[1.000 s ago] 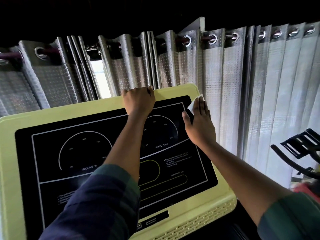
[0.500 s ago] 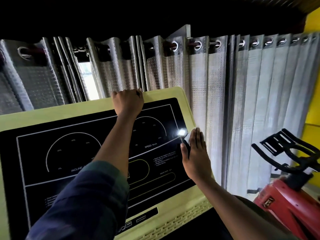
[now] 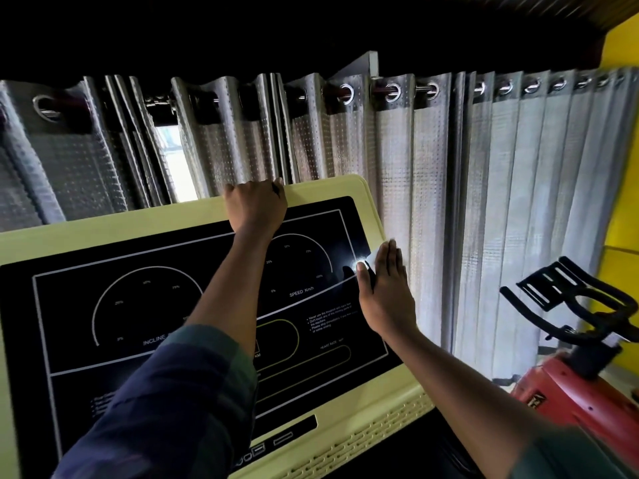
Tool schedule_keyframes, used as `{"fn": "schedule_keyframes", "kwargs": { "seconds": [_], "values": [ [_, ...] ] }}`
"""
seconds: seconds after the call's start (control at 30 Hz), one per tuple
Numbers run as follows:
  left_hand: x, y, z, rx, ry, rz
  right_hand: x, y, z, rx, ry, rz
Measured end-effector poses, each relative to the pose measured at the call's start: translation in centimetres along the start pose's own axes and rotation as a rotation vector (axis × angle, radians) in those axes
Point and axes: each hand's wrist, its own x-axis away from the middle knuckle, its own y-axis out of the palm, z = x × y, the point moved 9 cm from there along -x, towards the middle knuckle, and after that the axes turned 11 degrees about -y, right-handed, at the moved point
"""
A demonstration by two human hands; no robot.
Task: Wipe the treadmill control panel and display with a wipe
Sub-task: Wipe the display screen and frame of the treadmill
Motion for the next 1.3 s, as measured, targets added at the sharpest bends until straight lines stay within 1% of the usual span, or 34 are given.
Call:
{"fn": "schedule_keyframes", "kwargs": {
  "seconds": [0.1, 0.2, 0.27, 0.3, 0.4, 0.47, 0.6, 0.83, 0.97, 1.1, 1.2, 1.3],
  "values": [
    [0.0, 0.2, 0.0, -0.015, 0.001, 0.004, 0.2, 0.0, -0.6, 0.011, -0.012, 0.035],
    [-0.2, 0.4, -0.2, 0.007, -0.047, 0.005, 3.3, 0.3, -0.2, 0.03, -0.04, 0.067],
    [-0.4, 0.7, 0.2, 0.038, -0.07, -0.013, 5.8, 0.6, 0.6, 0.039, -0.021, 0.076],
    [-0.5, 0.9, 1.0, 0.055, -0.036, -0.026, 7.0, 0.8, 0.9, 0.04, -0.002, 0.074],
    [-0.2, 2.4, 6.1, 0.111, 0.218, -0.138, 10.5, 1.2, 2.1, 0.046, 0.038, 0.064],
    [0.1, 3.2, 8.1, 0.076, 0.3, -0.173, 12.0, 1.3, 2.5, 0.045, 0.051, 0.064],
    [0.7, 3.7, 8.2, 0.003, 0.276, -0.081, 12.2, 1.6, 2.8, 0.027, 0.109, 0.077],
    [0.9, 3.6, 8.0, 0.019, 0.282, -0.052, 8.2, 1.0, 2.0, 0.016, 0.092, 0.043],
    [0.9, 3.5, 8.0, 0.034, 0.274, -0.062, 11.0, 1.3, 2.3, 0.055, 0.117, 0.067],
    [1.1, 3.4, 8.0, 0.036, 0.28, -0.034, 15.8, 1.8, 3.4, 0.092, 0.164, 0.019],
    [1.2, 3.3, 8.0, 0.039, 0.279, -0.04, 17.9, 1.8, 4.0, 0.066, 0.186, -0.017],
    [1.8, 3.1, 7.6, 0.074, 0.284, -0.082, 17.4, 1.6, 4.2, 0.016, 0.224, -0.021]
  ]
}}
